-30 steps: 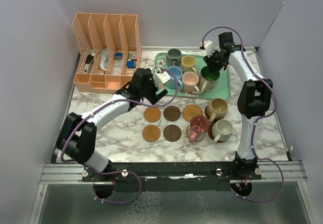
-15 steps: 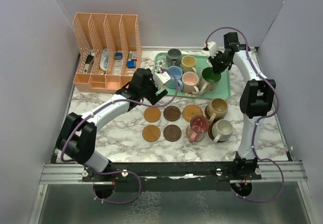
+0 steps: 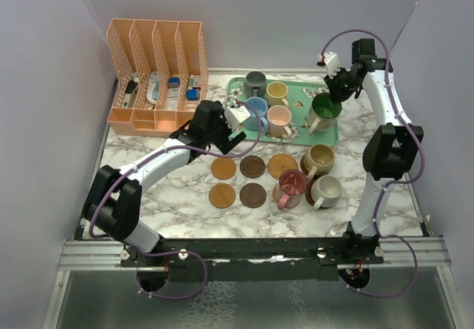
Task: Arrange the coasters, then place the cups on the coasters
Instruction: Pick up the cup from the tray, then place the cup on the coaster.
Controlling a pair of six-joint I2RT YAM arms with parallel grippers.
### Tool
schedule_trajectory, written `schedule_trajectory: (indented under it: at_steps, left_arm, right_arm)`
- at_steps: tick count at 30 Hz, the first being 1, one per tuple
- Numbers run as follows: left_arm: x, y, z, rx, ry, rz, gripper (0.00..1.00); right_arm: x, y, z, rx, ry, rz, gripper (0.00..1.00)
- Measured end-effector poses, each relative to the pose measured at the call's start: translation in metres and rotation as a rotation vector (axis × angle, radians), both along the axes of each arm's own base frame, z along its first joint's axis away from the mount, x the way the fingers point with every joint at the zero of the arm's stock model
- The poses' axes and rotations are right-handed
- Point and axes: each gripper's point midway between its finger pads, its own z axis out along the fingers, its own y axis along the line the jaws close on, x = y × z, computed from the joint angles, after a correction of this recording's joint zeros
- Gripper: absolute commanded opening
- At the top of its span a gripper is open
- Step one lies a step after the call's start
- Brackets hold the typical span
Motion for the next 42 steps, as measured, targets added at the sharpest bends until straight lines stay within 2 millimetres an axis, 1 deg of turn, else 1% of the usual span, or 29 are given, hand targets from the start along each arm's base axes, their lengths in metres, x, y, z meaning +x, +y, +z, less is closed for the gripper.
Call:
schedule_trajectory:
  at_steps: [4,7,14,17,20,24,29,35,42]
  left_arm:
    - [0.0,0.0,0.0,0.001,0.001,0.0,0.99]
    - [0.0,0.0,0.0,0.001,0.002,0.0,0.99]
    - [0.0,0.0,-0.001,-0.002,0.004,0.003,0.99]
    - [0.0,0.001,-0.001,-0.002,0.005,0.01,0.99]
    - [0.001,0.002,-0.001,-0.002,0.006,0.023,0.99]
    - [0.003,0.007,-0.002,0.006,0.003,0.057,0.99]
    - [0.01,0.017,-0.001,0.016,-0.009,0.127,0.99]
    - [0.018,0.028,0.001,0.011,-0.024,0.19,0.99]
    - [0.022,0.034,0.002,0.007,-0.029,0.216,0.99]
  right_arm:
    - [-0.008,0.01,0.029,0.047,-0.034,0.009,0.01]
    - [-0.014,0.017,0.046,0.083,-0.054,0.015,0.01]
    - [-0.039,0.036,0.075,0.183,-0.066,0.035,0.01]
    - [-0.054,0.046,0.086,0.223,-0.062,0.04,0.01]
    - [-0.071,0.057,0.092,0.245,-0.052,0.042,0.01]
    - [-0.096,0.079,0.089,0.27,-0.011,0.057,0.01]
    - [-0.12,0.102,0.073,0.292,0.059,0.068,0.01]
    - [-0.138,0.119,0.05,0.288,0.127,0.064,0.01]
    - [-0.149,0.136,0.027,0.257,0.164,0.058,0.01]
